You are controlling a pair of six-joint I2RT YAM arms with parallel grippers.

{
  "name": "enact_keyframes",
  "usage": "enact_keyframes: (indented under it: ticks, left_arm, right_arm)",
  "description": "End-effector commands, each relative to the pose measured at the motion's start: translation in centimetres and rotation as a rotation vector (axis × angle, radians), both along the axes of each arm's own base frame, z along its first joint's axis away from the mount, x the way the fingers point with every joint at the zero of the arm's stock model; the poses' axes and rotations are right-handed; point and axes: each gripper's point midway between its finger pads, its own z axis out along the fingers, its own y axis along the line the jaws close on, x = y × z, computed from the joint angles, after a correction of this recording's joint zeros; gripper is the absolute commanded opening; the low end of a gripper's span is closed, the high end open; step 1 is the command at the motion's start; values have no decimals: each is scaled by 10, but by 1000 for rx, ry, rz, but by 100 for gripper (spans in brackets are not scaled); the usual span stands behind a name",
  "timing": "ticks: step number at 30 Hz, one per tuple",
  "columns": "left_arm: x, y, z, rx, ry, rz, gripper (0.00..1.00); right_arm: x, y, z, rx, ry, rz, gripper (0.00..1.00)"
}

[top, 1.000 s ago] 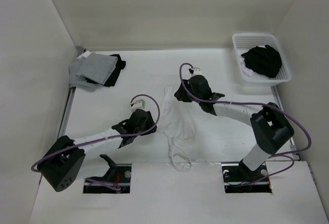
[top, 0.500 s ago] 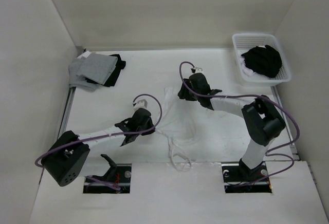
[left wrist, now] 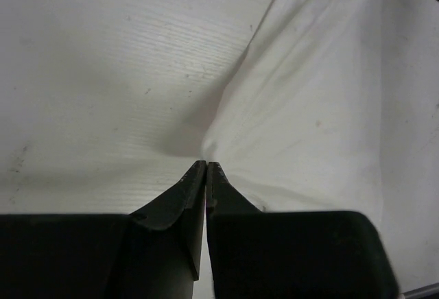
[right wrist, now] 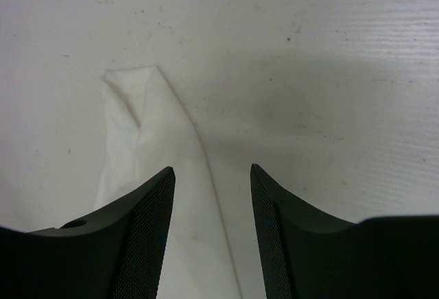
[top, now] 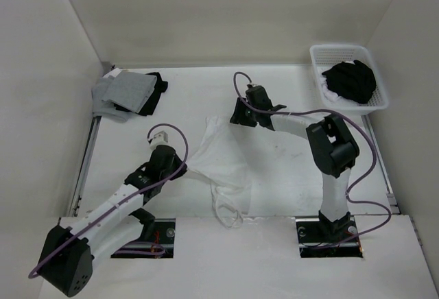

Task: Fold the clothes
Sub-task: Flatten the tank top out

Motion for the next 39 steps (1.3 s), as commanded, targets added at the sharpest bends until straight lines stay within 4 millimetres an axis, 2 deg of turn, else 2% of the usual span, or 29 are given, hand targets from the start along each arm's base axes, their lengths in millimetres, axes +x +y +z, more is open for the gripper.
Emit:
enact_keyframes:
  ticks: [1,3,5,7,9,12,15,16,18,21,23,24,26,28,29,32,33,35,36,39]
  left_arm:
    - [-5,8,2,-18,-1,41,2]
    - [3,5,10,-21,-25,36,1]
    - [13,0,21,-31,-60,24,1]
    - [25,-11,40,-59,-109,6,0]
    - [34,-24,59,-95,-151,-20,0]
    - [30,-29,65,-111,-162,-37,0]
    - [25,-25,65,-118,-168,-31,0]
    - [25,-23,66,-128,-172,-23,0]
    - [28,-21,73,-138,-192,-15,0]
    - [37,-27,96,-166,-242,-23,0]
    - [44,-35,112,-187,-279,-39,0]
    - [46,-38,117,-194,-290,-46,0]
    - [52,-45,132,-224,-321,-63,0]
    - [60,-55,151,-263,-363,-81,0]
    - [63,-58,157,-271,-374,-84,0]
    - [77,-67,177,-293,-412,-88,0]
    - [84,-73,188,-311,-431,-92,0]
    - [93,-84,210,-344,-474,-101,0]
    - [98,-90,229,-374,-508,-107,0]
    - [102,-100,272,-415,-588,-129,0]
  right_arm:
    - [3,13,3,41,33,31,52]
    - [2,23,-1,74,64,47,41]
    - [3,25,-2,86,72,42,39]
    - [5,30,0,103,77,39,42]
    - [3,31,2,103,77,48,49]
    - [-6,35,-6,110,104,68,49]
    - [-9,40,-9,137,118,83,39]
    - [-9,43,-8,157,123,80,33]
    - [-8,48,-4,176,128,94,30]
    - [-12,58,-1,195,141,131,31]
    - [-16,58,-6,183,156,136,39]
    - [-19,59,-8,189,163,140,39]
    - [-22,59,-12,200,172,145,28]
    - [-22,61,-8,221,163,141,7]
    - [-20,61,-5,223,150,136,4]
    - [-12,56,35,270,25,103,1]
    - [-10,50,58,291,-30,87,0]
    - [-6,30,97,308,-120,47,0]
    - [-7,17,122,314,-174,19,0]
    - [-18,-10,180,314,-294,-8,0]
